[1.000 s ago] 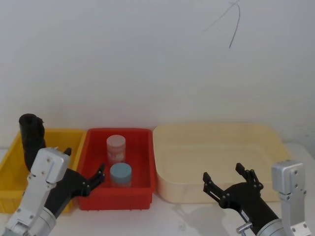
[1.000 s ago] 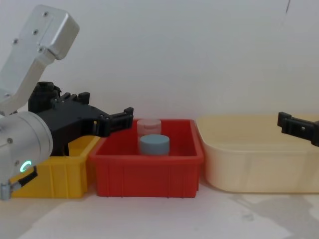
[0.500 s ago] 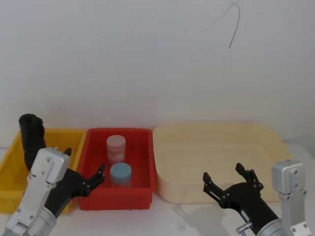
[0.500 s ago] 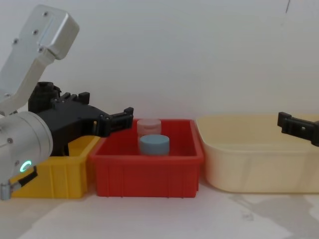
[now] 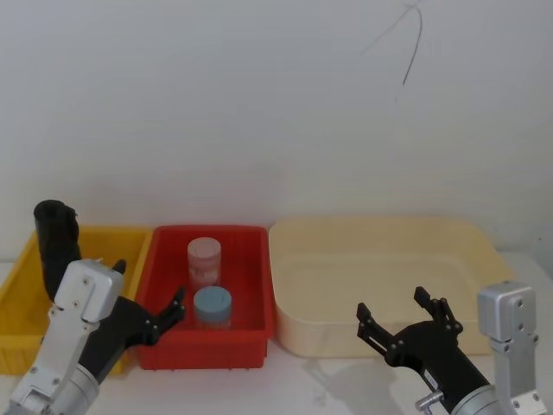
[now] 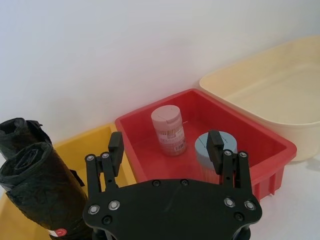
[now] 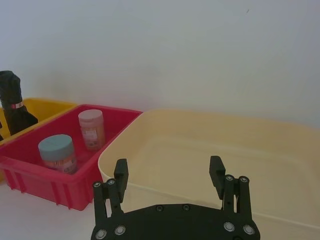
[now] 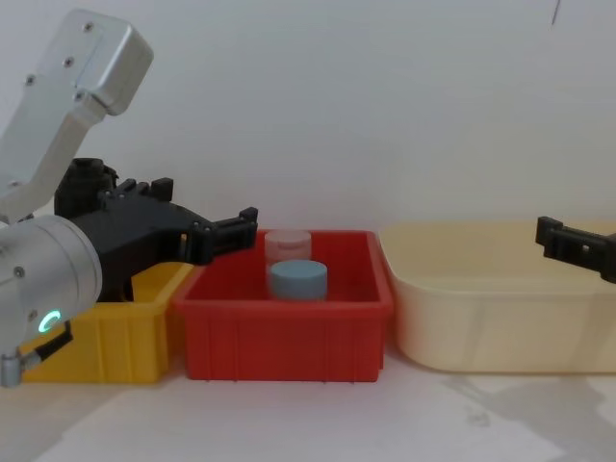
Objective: Pick up the garbage bag with the one hand and transfer it to the other hand.
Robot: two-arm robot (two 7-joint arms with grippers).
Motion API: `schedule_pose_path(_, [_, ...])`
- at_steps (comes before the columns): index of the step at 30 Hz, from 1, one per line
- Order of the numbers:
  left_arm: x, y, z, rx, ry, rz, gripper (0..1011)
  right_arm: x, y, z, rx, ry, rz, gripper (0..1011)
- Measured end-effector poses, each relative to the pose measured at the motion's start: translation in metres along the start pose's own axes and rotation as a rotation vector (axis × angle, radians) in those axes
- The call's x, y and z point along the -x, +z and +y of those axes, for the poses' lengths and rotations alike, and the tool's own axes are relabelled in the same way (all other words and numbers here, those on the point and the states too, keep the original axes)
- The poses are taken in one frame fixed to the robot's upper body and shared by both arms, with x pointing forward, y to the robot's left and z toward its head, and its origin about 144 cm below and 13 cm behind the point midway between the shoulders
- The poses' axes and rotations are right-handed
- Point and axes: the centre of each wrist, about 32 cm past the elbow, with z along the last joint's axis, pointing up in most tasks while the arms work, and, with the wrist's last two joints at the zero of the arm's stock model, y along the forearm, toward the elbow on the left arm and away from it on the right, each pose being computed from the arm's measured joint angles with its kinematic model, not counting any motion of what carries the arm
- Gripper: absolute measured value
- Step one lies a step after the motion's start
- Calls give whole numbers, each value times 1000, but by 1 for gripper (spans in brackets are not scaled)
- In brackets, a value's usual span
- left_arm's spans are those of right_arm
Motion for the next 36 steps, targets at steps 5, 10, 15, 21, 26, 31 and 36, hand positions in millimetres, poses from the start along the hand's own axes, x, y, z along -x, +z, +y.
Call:
schedule_pose_path(5, [0, 0, 0, 0, 0, 0, 1001, 0, 0, 0, 0, 0, 0, 1002])
schedule_pose_path(10, [0, 0, 0, 0, 0, 0, 1001, 0, 0, 0, 0, 0, 0, 1001])
schedule_pose_path(15, [0, 0, 0, 0, 0, 0, 1001, 0, 0, 0, 0, 0, 0, 1002])
schedule_pose_path(21, [0, 0, 0, 0, 0, 0, 1001, 0, 0, 0, 0, 0, 0, 1002])
schedule_pose_path(26, [0, 0, 0, 0, 0, 0, 1001, 0, 0, 0, 0, 0, 0, 1001])
schedule_pose_path(31, [0, 0, 0, 0, 0, 0, 1001, 0, 0, 0, 0, 0, 0, 1001])
schedule_pose_path(36, [0, 0, 0, 0, 0, 0, 1001, 0, 0, 0, 0, 0, 0, 1001])
